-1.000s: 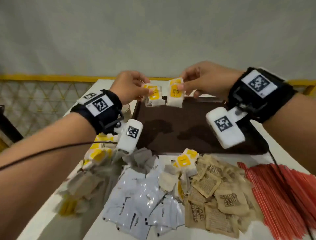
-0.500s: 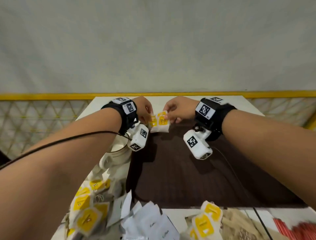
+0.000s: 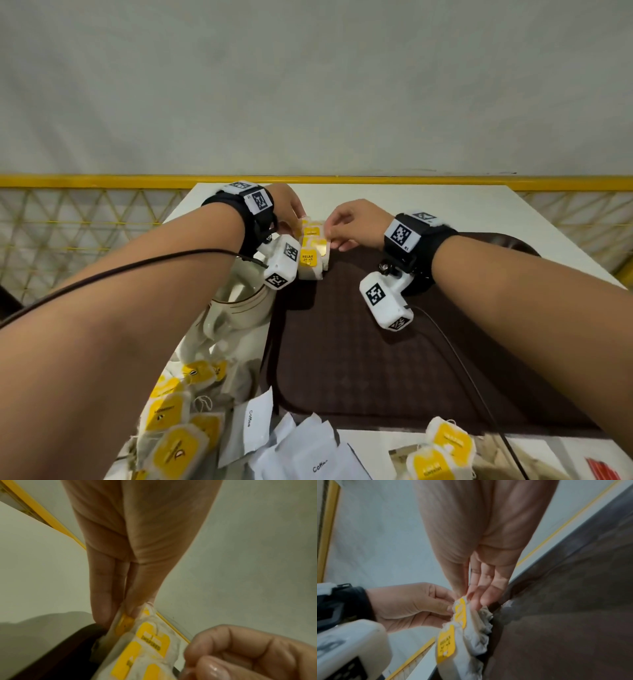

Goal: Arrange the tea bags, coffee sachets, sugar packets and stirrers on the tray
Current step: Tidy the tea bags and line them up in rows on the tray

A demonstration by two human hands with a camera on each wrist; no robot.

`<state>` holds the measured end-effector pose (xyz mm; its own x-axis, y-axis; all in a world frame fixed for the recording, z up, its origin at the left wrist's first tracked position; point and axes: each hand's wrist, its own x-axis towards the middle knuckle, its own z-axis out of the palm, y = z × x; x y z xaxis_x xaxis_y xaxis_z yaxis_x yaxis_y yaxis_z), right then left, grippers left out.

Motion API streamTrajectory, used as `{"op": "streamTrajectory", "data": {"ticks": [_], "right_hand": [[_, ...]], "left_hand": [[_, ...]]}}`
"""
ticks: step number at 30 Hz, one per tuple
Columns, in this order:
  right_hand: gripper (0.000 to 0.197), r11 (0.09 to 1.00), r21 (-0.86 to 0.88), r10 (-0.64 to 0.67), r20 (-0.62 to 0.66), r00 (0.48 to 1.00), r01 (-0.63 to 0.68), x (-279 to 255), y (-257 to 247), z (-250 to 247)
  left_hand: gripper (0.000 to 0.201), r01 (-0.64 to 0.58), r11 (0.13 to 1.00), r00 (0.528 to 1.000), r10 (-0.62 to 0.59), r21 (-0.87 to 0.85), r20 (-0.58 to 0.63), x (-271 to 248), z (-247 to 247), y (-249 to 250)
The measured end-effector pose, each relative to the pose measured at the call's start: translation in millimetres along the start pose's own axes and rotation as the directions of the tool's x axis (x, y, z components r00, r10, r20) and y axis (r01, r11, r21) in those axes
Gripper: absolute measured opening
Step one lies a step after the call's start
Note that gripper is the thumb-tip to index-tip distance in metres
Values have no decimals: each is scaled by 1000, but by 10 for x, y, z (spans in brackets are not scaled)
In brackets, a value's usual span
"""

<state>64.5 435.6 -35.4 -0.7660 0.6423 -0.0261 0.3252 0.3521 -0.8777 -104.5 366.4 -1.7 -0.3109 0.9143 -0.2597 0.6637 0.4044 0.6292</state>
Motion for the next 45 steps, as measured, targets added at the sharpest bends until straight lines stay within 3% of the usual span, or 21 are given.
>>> {"op": "streamTrajectory", "data": {"ticks": [3,7,11,15,18,21,27,33,35,40,45], "right_hand": [[15,999,-15,49,-103,994,-50,3,39,-29],[8,994,-7,113,-24,993,-113,-23,66,64],[12,996,15,93,-21,995,-92,-1,52,157],[21,990,-108,77,-120,990,-90,48,109,116],[23,980,-195,25,-58,998,-36,22,118,130],[23,984,-177,-11,-22,1000,7,-8,102,162],[29,985,-166,36,-23,999,-39,-28,117,152],[36,964,-262,35,-9,999,-36,-106,72,157],[35,950,-311,35,6,999,-31,-163,31,162],[23,930,-368,18,12,1000,-12,-232,-2,190],[32,936,-352,11,37,999,3,-267,-15,197]], "left_hand": [[21,11,1000,1000,-11,29,-16,-22,-3,28],[10,18,996,999,-14,86,-45,-22,41,38],[17,21,999,999,-19,42,-36,6,13,45],[18,12,1000,999,-12,2,-37,-5,-33,73],[15,6,999,999,-5,31,-33,49,-26,55],[15,18,999,998,-16,40,-65,49,8,47],[20,1,978,975,-47,-209,-216,-75,-15,72],[29,-237,830,908,4,-505,-419,-492,316,265],[31,-250,799,909,-1,-547,-417,-631,510,262],[25,-213,852,912,-2,-479,-409,-768,804,113],[24,-229,816,935,34,-530,-353,-844,815,27]]}}
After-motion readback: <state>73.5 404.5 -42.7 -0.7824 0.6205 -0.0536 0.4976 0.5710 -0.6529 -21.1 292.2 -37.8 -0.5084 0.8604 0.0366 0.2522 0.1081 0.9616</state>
